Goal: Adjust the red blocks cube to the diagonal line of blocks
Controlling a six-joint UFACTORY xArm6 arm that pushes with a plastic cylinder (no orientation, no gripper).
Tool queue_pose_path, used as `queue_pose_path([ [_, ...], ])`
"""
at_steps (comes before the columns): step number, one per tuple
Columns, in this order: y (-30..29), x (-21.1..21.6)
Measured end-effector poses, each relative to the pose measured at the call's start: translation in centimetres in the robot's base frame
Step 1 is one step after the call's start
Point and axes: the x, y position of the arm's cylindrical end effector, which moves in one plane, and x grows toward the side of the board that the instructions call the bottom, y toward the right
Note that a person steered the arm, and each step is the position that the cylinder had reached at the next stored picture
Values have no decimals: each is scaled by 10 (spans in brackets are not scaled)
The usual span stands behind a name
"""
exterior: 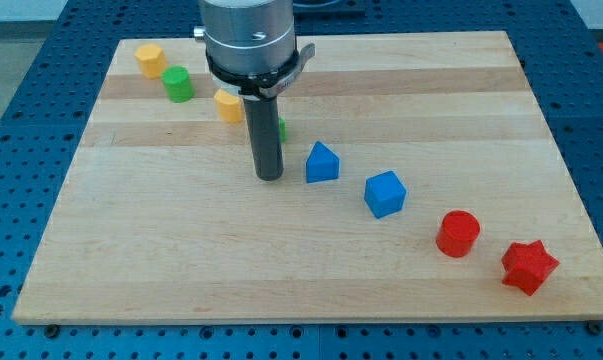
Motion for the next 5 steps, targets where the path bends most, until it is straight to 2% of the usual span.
queue_pose_path([
  [1,-6,0],
  [2,-39,2],
  [4,-136,-7],
  [5,-141,-10],
])
